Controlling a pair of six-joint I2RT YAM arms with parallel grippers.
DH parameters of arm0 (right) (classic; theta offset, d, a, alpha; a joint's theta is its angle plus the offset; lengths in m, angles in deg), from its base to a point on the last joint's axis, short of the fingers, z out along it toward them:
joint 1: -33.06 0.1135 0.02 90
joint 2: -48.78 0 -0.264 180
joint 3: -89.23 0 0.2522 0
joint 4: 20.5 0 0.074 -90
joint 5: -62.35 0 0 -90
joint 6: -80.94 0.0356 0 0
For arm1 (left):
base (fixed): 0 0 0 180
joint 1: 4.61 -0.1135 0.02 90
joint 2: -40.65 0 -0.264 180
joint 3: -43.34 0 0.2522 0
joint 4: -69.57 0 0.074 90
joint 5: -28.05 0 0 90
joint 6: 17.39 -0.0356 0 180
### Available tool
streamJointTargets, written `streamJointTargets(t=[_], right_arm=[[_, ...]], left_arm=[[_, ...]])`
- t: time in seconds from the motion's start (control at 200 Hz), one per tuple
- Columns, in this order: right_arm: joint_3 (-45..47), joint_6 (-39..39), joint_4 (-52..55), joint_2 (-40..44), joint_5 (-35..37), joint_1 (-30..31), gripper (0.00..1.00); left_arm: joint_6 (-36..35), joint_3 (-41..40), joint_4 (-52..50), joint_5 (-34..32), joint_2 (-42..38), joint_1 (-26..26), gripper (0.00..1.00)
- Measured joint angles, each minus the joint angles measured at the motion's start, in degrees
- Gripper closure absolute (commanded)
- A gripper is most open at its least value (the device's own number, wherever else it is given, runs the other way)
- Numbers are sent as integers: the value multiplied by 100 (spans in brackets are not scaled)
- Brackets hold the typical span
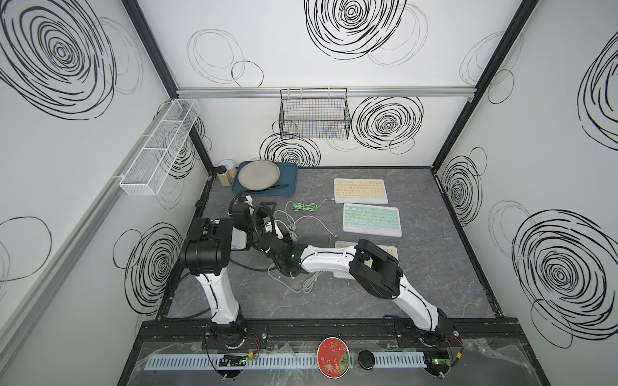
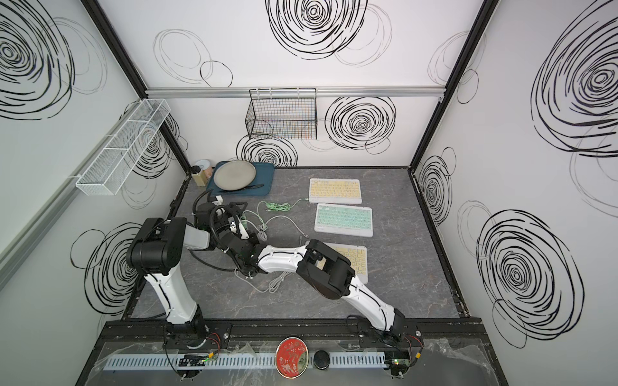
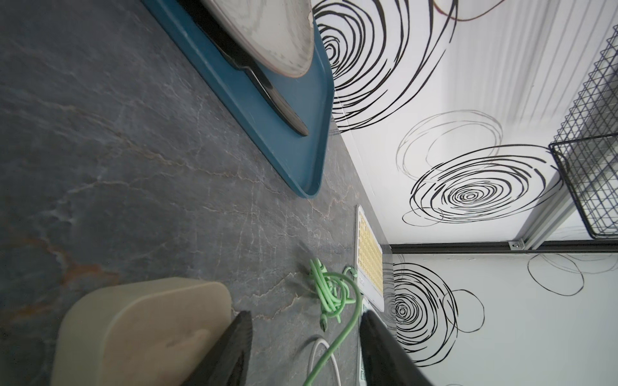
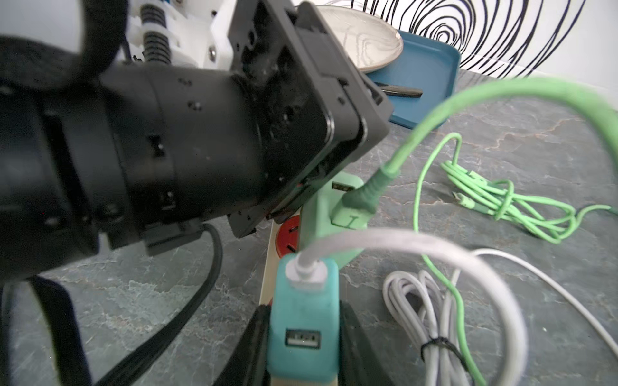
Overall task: Unplug the wireless keyboard
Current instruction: Remove the plug from the socket.
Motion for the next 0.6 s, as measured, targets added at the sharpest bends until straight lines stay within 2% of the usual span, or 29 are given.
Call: streamJointTargets(t=[0.105,0.335,0.47,0.6], right_arm=[[184,146,-199,79,-284,-85,100],[721,828,-518,452,-1453,-415,100],[575,839,-302,426,-1373,-389,100],[31,643,289,197,-879,-234,100]], left_arm=[[4,-15,72,0,15,-2,44],[17,-76,304,2,61,-2,43],[31,-109,431,7,90,-2,43],[81,-131,575,42,142,-20,43]])
